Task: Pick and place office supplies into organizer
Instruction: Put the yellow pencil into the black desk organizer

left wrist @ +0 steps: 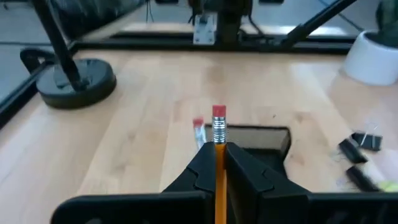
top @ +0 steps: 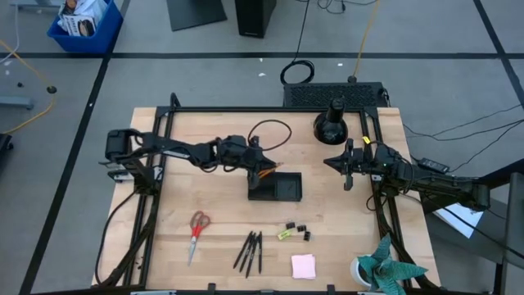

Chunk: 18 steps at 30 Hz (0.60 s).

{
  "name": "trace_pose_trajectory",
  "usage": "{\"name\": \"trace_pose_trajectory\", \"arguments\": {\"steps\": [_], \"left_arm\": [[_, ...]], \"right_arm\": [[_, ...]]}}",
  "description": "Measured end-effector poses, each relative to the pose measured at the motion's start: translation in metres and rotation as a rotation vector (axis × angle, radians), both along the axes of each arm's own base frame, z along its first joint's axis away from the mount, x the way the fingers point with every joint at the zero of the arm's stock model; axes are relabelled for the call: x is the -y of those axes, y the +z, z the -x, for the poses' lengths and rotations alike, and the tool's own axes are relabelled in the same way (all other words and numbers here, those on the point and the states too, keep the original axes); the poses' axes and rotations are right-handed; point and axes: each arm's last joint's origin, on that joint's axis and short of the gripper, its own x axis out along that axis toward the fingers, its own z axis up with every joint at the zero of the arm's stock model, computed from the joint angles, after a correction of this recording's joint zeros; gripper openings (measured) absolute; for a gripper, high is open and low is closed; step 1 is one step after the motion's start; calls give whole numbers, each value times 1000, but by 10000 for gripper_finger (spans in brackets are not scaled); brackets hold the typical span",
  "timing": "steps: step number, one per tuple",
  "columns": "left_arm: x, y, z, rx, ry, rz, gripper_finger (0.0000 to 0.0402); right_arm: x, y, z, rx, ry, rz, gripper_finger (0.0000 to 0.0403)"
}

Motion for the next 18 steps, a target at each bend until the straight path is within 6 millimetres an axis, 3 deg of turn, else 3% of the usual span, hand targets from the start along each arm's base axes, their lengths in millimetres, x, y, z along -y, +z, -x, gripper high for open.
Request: {"name": "trace_pose_trajectory", "arguments": {"steps": [8,18], "left_arm": [[-1,-8,-2,-25,18,14,15],[-1,-8,-2,-30,20,17,82]], "right_arm": [[0,0,0,-4,0,-1,4],[0,0,0,-4,0,-1,4]]}}
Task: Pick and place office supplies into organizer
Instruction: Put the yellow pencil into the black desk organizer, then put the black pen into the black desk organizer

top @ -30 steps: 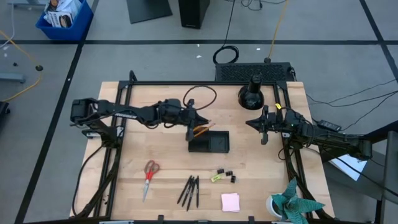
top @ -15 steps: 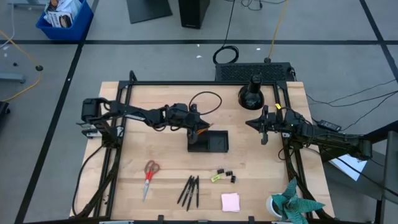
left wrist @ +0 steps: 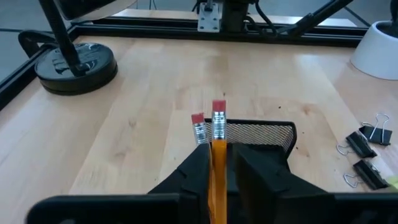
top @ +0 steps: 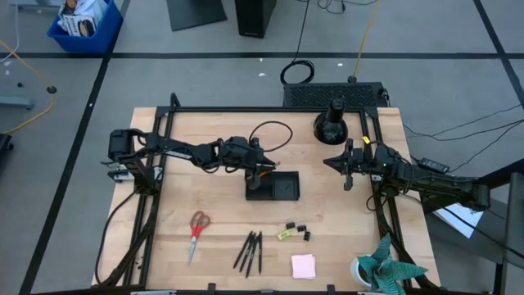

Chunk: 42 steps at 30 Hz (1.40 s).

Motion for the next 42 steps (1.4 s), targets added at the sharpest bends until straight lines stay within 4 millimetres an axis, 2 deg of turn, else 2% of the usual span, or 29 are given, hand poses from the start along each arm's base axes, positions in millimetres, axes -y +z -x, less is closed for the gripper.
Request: {"name": "trace_pose_trajectory", "arguments": {"steps": [8,14,17,22,27,34,42], "left_arm": [[0,7,-2,19,-1,-3,125],[6,42,-4,74,35,-31,148],[13,62,0,9,84,-44,154],[39,103,13,-202,151,-49,147],[82,116,29,-389,284,-136,133],[143,104,42,-378,320,63,132],[197,52,37,-440,309,165,131]], "right_arm": [[0,0,0,0,0,-2,4],[0,0,0,-1,1,-3,4],[0,-1,0,-6,1,-5,4],[0,-1,-1,-11,2,-7,4],[0,-1,-1,-14,2,-5,4],[0,-1,-1,-14,1,-5,4],[0,-1,-1,-13,1,-7,4]]}}
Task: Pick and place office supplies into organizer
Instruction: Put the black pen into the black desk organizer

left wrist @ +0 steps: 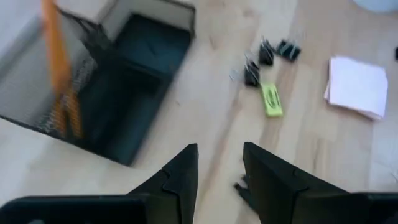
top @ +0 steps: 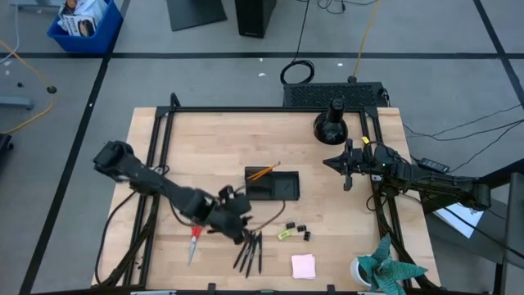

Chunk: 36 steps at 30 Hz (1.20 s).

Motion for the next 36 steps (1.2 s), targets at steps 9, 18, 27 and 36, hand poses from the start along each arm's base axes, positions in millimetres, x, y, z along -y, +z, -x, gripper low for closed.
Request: {"name": "trace_pose_trajectory", "arguments": {"steps": [9,18,27,36], "left_arm": [[24,-64,-12,-188,54,143,137],[37,-83,-10,-287,43,251,158],[38,-81,-12,-249,57,254,159],[41,-88,-16,-243,29,260,159]], "right_arm": [[0,1,0,6,0,2,4],[0,1,0,6,0,2,4],[0,1,0,6,0,1,4],[0,1,0,5,0,1,4]]}}
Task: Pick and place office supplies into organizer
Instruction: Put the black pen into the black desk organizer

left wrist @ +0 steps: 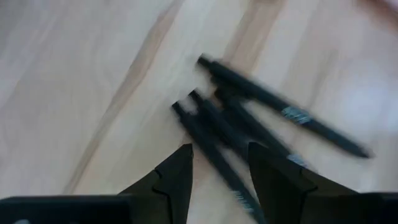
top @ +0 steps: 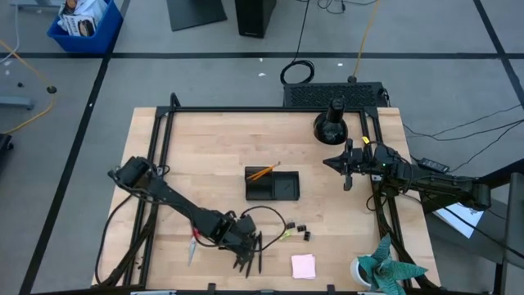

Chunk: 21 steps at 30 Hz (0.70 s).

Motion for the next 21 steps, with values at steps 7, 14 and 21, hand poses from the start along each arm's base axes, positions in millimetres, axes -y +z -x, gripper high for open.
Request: {"name": "trace_pose_trajectory", "arguments": {"steps": [7,14,21], "left_arm": [[-1,-20,-4,-62,-41,-6,159],[-3,-25,1,-136,-113,-56,159],[-6,-27,10,-224,-254,-119,158]], "right_arm": [[0,0,0,-2,0,-1,4],[0,0,0,-3,0,-2,4],[0,0,0,-3,0,-2,4]]}}
